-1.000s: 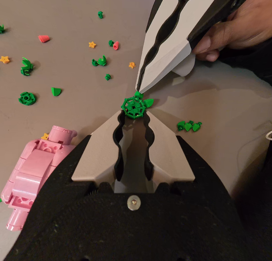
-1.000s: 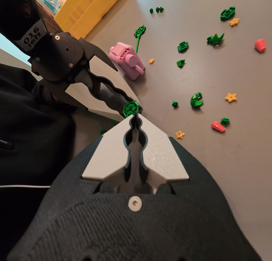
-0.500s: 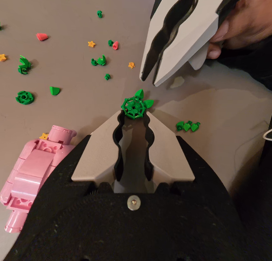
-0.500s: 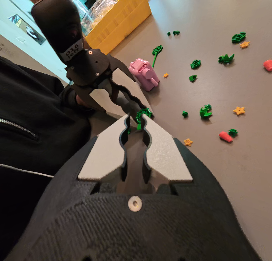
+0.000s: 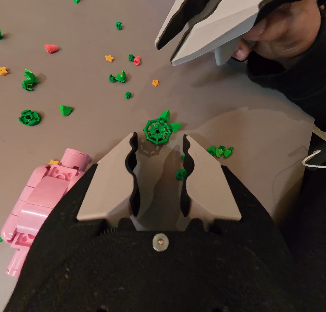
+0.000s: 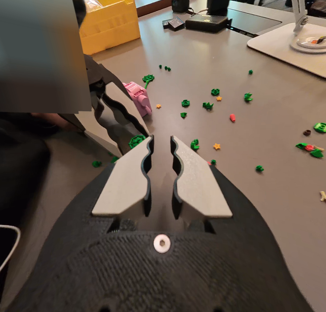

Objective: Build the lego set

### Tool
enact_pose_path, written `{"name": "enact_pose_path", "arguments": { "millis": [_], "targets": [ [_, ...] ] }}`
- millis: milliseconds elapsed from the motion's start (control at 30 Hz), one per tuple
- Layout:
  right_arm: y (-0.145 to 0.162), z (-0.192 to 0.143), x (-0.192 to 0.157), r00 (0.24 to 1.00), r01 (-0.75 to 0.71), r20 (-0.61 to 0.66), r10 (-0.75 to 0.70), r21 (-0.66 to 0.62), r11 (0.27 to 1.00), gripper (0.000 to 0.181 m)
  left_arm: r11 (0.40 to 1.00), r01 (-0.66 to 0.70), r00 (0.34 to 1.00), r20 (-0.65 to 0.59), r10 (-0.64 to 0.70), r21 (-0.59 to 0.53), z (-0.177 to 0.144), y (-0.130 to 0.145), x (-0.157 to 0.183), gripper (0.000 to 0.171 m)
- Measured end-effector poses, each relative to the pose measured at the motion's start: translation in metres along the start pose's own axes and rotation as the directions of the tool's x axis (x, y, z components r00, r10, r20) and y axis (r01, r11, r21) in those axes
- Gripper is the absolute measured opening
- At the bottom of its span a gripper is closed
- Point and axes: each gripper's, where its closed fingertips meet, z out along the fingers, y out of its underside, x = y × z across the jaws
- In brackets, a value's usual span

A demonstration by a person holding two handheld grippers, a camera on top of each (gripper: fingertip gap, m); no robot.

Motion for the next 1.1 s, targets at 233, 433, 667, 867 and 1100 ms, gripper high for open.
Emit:
{"name": "enact_pose_path", "arguments": {
  "millis": [233, 433, 667, 867, 1100],
  "targets": [
    [0.005, -0.008, 0.028, 0.992, -0.064, -0.109, 0.064, 0.006, 0.998, 0.018, 0.996, 0.020, 0.999, -0.026, -0.017, 0.088, -0.009, -0.010, 0.000, 0.054],
    [0.011, -0.007, 0.036, 0.988, -0.069, -0.139, 0.067, -0.013, 0.998, 0.018, 0.973, 0.074, 0.997, -0.050, -0.064, 0.217, -0.027, -0.022, -0.007, 0.057],
    [0.011, -0.008, 0.040, 0.987, -0.060, -0.149, 0.059, -0.005, 0.998, 0.017, 0.961, 0.009, 1.000, -0.027, -0.001, 0.277, -0.039, -0.028, -0.005, 0.013],
    [0.011, -0.010, 0.041, 0.988, -0.028, -0.154, 0.027, -0.008, 1.000, 0.015, 0.965, -0.032, 0.999, -0.023, 0.039, 0.261, -0.037, -0.025, -0.002, 0.005],
    [0.006, -0.017, 0.045, 0.980, 0.052, -0.195, -0.049, 0.010, 0.999, 0.012, 0.960, -0.076, 0.995, -0.047, 0.092, 0.271, -0.038, -0.027, 0.007, 0.001]
  ]
}}
